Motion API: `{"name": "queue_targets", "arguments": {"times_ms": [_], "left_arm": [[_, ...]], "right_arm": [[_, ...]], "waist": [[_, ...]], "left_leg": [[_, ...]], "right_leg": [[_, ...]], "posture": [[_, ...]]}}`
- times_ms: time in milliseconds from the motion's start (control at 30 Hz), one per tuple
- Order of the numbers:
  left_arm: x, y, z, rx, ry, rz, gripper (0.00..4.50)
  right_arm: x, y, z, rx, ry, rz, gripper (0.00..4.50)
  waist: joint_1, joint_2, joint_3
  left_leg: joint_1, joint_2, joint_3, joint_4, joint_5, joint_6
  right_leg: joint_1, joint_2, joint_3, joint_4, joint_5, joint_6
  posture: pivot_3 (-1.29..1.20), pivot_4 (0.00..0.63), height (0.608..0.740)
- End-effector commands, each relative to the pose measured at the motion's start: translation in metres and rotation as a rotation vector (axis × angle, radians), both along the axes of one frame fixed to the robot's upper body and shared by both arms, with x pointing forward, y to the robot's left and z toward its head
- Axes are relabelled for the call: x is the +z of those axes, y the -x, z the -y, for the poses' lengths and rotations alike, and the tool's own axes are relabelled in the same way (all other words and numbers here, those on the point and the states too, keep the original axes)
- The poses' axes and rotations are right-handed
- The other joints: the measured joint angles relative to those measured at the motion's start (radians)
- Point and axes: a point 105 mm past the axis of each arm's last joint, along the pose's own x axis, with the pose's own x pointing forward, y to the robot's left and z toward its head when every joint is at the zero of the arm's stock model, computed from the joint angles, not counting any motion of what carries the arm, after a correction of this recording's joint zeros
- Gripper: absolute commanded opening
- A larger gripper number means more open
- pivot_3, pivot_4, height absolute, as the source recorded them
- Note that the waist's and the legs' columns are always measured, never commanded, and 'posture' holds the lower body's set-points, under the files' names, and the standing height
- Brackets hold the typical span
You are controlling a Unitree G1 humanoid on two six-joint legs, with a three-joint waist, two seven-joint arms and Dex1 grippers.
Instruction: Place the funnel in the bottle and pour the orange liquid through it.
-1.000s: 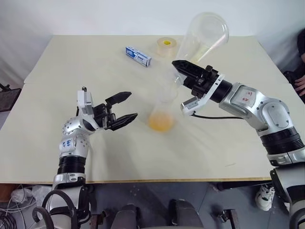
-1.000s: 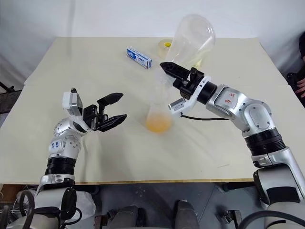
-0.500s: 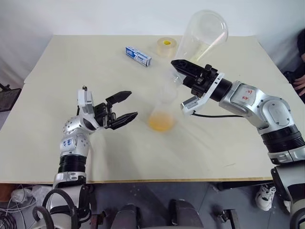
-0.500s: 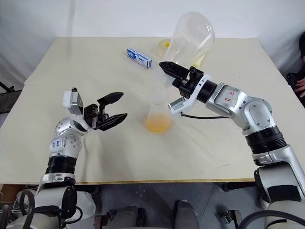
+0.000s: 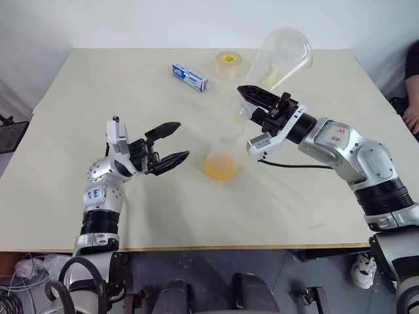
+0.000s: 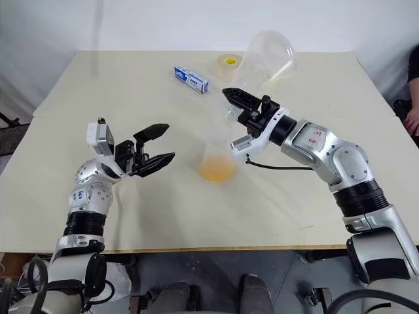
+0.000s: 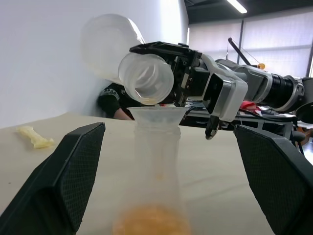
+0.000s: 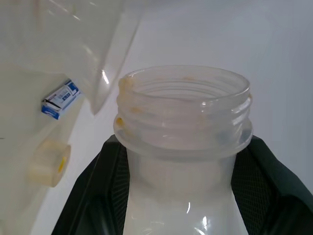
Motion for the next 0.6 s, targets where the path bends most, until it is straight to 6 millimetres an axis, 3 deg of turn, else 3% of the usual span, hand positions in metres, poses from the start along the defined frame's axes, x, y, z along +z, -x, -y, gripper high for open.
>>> {"name": "queue_targets", "arguments": {"times_ms": [33,133,267,467,600], "left_arm": [[0.01,0.0,-0.002,0.008,0.01,0.048,4.5],[0.009,-0.002,-0.003,0.02,0.002,0.033,4.5],[0.008,-0.004,-0.003,0.034,-0.01,0.025,4.5],[0.006,-0.006,-0.006,0.059,-0.041,-0.004,4.5],[0.001,-0.01,-0.009,0.087,-0.077,-0.052,4.5]], "right_arm": [[0.037,-0.001,0.02,-0.037,-0.31,-0.052,2.42],[0.039,-0.025,0.061,-0.128,-0.713,-0.293,2.42],[0.032,-0.042,0.1,-0.159,-1.077,-0.501,2.42],[0.002,-0.052,0.142,-0.11,-1.461,-0.759,2.42],[-0.013,-0.051,0.156,-0.03,-1.629,-0.856,2.42]], "waist": [[0.0,0.0,0.0],[0.002,0.0,0.0],[0.004,0.0,0.0],[-0.001,0.0,0.0],[-0.003,0.0,0.0]], "left_leg": [[0.0,0.0,0.0,0.0,0.0,0.0],[0.0,0.0,0.0,0.0,0.0,0.0],[0.0,0.0,-0.004,0.001,0.0,0.0],[0.0,-0.001,-0.004,0.0,0.0,0.0],[0.0,-0.001,-0.004,-0.001,0.0,0.0]], "right_leg": [[0.0,0.0,0.0,0.0,0.0,0.0],[0.0,0.0,0.0,0.0,0.0,0.0],[0.002,-0.001,-0.001,0.001,0.0,0.0],[0.001,0.0,-0.001,0.001,0.0,0.0],[0.001,0.0,-0.001,0.001,0.0,0.0]], "posture": [[0.0,0.15,0.74],[0.0,0.15,0.74],[0.0,0.15,0.74],[0.0,0.15,0.74],[0.0,0.15,0.74]]}}
